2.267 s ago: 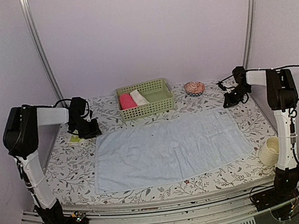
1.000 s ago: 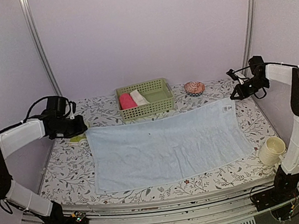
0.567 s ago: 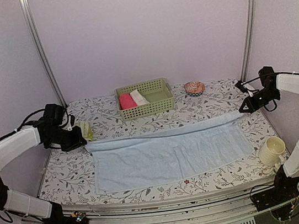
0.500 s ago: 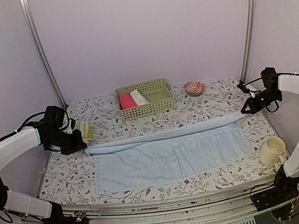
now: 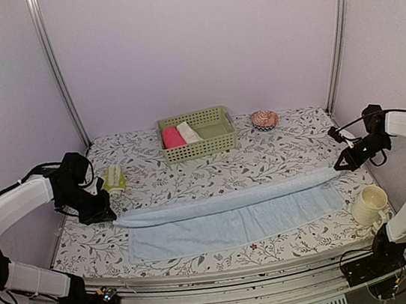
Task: Roll the towels
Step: Fold the towel at the center of the board.
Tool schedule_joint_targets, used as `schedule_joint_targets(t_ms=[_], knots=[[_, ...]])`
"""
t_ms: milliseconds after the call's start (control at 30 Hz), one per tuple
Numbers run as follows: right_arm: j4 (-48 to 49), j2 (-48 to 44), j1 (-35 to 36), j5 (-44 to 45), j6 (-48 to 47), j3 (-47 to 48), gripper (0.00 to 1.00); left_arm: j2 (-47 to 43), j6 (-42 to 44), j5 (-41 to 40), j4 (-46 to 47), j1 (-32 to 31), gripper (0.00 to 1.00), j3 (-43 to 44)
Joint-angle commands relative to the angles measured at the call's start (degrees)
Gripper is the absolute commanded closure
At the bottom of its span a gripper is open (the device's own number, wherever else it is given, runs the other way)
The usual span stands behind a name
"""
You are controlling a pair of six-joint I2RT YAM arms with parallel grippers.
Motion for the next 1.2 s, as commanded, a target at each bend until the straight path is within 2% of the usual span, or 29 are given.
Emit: schedule_joint_targets(t_ms=[0,300,733,1033,1167], knots=[[-1.42,-2.68,-0.81,1.97,-5.39,-2.65,0.98,0.82,1.88,-2.32,-6.29,-0.18,1.0,-0.58],[-2.23,-6.31,-1.49,7.77,-10.89,-7.07,0.97,2.15,2.39,-1.24,-9.42,-0.54,1.0,-1.36],[-3.0,-7.37,-2.06,9.41,-14.86,-9.0,0.98,2.47,0.22,-1.42,-12.05,-2.97,1.0,-2.37],[-3.22,-8.17,-3.38,8.97,-16.38,-9.03,0.97,2.29,-0.7,-0.68,-12.72,-4.3,1.0,-4.35],[-4.9,-8.61,-3.43,5.95,-17.08,-7.74,0.96,2.98,-0.78,-0.64,-12.63,-6.02,1.0,-4.5]])
